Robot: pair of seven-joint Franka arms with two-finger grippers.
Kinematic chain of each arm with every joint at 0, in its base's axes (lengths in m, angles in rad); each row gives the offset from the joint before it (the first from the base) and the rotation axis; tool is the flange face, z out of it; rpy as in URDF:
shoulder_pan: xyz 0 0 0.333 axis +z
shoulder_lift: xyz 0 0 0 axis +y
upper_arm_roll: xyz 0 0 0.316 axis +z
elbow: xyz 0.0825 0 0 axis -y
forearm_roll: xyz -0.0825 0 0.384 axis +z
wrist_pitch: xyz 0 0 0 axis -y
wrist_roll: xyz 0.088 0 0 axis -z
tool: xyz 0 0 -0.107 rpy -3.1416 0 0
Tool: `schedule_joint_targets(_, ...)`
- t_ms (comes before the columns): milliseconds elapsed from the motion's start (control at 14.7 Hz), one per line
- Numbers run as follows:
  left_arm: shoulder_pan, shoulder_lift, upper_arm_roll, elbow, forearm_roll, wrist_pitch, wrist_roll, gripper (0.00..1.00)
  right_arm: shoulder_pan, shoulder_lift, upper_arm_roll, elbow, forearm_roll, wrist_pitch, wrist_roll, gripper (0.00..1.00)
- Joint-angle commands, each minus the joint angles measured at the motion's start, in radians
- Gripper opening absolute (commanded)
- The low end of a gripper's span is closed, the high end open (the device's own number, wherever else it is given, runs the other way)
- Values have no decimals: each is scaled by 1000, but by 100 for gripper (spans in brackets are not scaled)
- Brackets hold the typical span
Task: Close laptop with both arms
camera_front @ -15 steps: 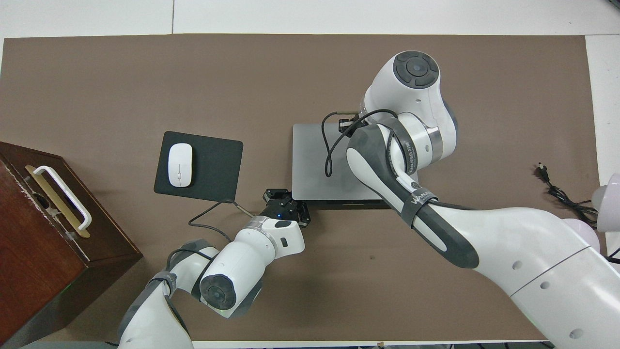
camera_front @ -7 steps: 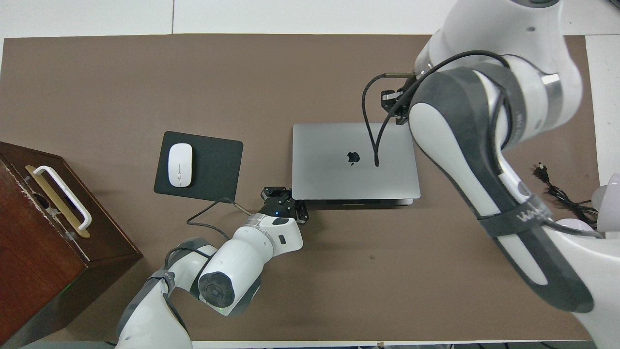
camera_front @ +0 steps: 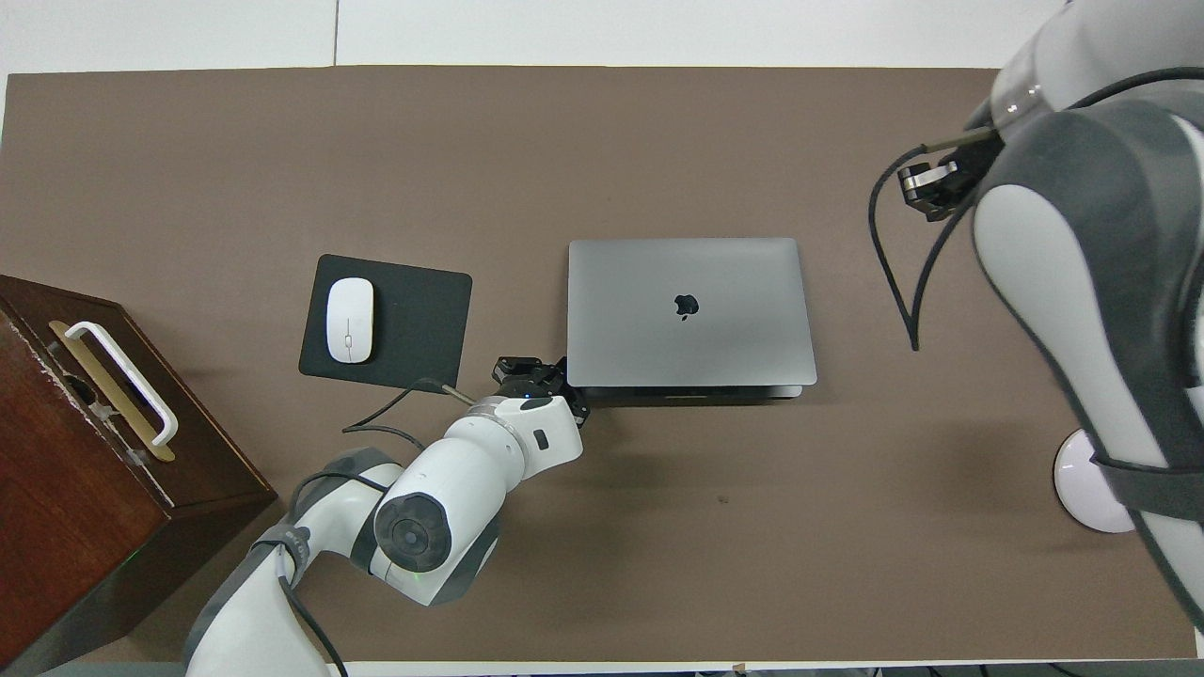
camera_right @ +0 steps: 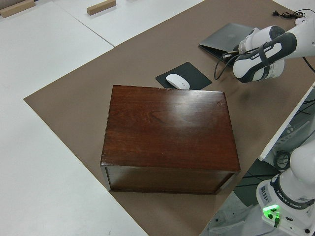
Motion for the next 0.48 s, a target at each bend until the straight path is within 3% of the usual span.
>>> schedule_joint_targets(0, 15, -118, -1, -18, -1, -150, 0, 0, -75, -49, 9, -19, -12, -11, -98, 52)
schedule_joint_targets(68, 15, -138, -3, -18, -1, -190, -1, 0, -96, -53, 9, -19, -13, -12, -112, 82)
schedule_joint_targets(136, 16, -162, -3, -18, -1, -224, -3, 0, -113, -58, 9, -19, -13, -11, -121, 100)
schedule_joint_targets(408, 15, -251, -3, -18, -1, -393, -6, 0, -149, -66, 9, -20, -4, -8, -124, 100)
